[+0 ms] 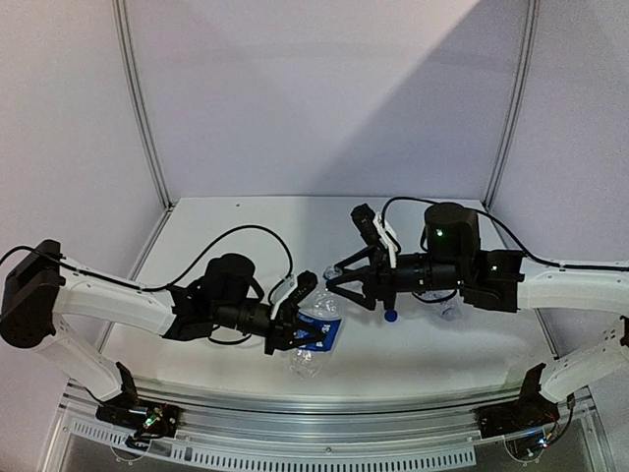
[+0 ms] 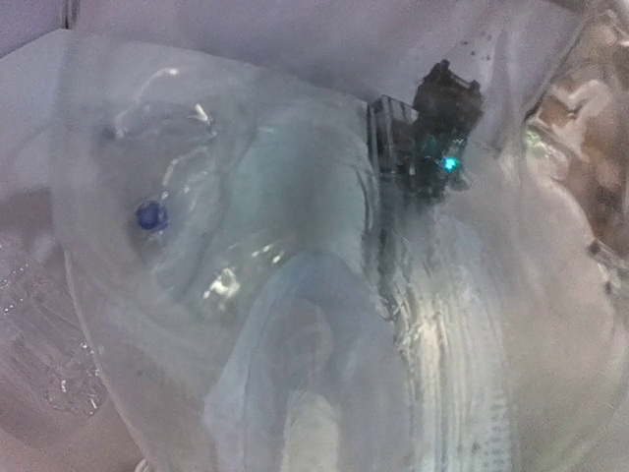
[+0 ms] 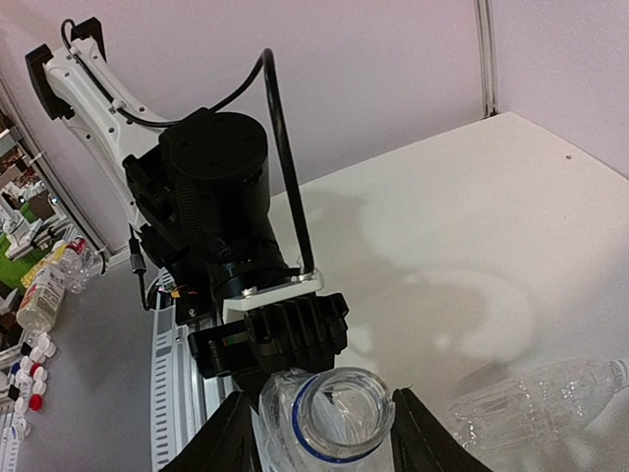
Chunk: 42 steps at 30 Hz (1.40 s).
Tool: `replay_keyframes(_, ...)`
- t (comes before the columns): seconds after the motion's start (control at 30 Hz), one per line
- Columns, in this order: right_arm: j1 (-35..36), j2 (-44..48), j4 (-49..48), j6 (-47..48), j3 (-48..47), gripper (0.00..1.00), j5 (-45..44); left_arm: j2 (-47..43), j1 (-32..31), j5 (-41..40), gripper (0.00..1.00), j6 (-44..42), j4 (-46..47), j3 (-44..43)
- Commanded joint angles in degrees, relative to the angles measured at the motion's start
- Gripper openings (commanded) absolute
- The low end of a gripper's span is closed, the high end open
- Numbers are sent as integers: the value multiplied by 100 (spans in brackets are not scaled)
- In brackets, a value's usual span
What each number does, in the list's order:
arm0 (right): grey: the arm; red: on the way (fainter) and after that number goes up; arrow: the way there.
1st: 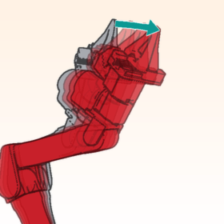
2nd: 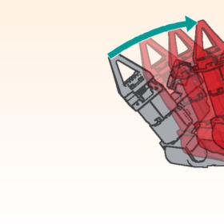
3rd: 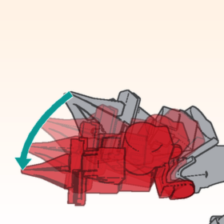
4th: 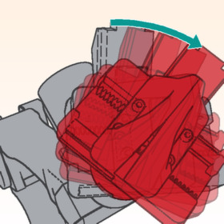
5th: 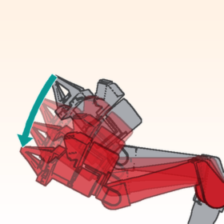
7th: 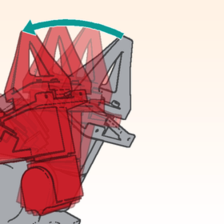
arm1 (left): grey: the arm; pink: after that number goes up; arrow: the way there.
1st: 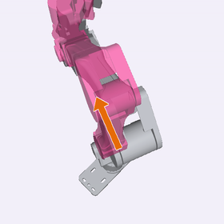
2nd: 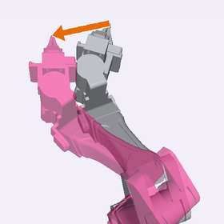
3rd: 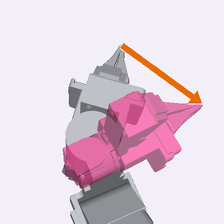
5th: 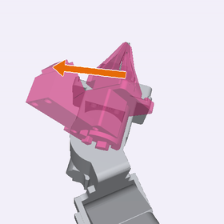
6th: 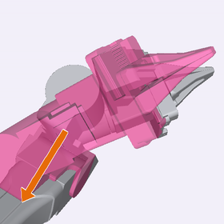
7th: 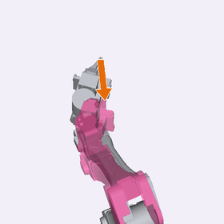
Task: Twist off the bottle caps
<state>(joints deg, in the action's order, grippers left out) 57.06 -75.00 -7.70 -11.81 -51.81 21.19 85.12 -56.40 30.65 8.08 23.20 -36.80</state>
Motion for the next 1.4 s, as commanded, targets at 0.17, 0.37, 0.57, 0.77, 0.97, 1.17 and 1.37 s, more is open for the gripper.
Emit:
replay_keyframes(0.17, 42, -328, 68, 17, -345, 26, 175, 55, -126, -30, 3, -138, -245, -197)
replay_keyframes(0.37, 39, -356, 175, 36, -395, 0, 135, -58, -142, -290, 35, -129, -306, -179)
replay_keyframes(0.57, 35, -37, 950, 339, -612, 0, -726, -537, -143, -904, 77, -101, -395, -31)
replay_keyframes(0.77, 41, 352, 1745, 539, -918, 0, -2133, -1310, -146, -1986, 99, -153, -267, 353)
replay_keyframes(0.97, -27, 490, 2187, 671, -1069, 0, -3781, -1979, -143, -3319, 99, -27, 64, 845)
replay_keyframes(1.17, -537, 19, 2654, 670, -1733, 0, -4513, -2090, -135, -3651, 99, 7, 52, 909)
replay_keyframes(1.37, -928, -407, 2464, 674, -2039, 0, -4501, -1915, -140, -3558, 99, 27, -9, 836)
